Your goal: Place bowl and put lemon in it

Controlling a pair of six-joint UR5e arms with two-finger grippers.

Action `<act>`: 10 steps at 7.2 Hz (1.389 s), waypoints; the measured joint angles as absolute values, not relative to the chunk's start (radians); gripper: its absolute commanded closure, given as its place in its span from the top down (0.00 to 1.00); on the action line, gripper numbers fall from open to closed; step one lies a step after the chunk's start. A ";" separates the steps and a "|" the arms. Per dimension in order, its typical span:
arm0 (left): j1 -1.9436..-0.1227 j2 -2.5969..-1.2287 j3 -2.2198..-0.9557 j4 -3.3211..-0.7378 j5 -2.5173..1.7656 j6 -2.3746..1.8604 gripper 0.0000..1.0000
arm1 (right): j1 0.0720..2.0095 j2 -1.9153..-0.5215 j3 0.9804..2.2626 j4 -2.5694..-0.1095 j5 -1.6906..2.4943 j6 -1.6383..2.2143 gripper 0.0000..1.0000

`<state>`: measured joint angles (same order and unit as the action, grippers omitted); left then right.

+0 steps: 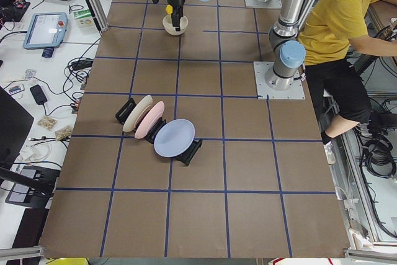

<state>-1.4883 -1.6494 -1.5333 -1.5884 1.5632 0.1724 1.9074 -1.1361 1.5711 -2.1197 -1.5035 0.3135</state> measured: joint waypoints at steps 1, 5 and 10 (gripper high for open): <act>-1.515 -1.616 -1.565 -1.587 1.572 0.150 1.00 | 1.916 -1.118 1.568 -2.124 -1.500 0.318 0.00; -1.548 -1.577 -1.628 -1.497 1.598 0.123 1.00 | 1.920 -1.052 1.566 -2.132 -1.494 0.317 0.00; -1.534 -1.577 -1.581 -1.542 1.584 0.123 1.00 | 1.921 -1.006 1.569 -2.168 -1.437 0.316 0.51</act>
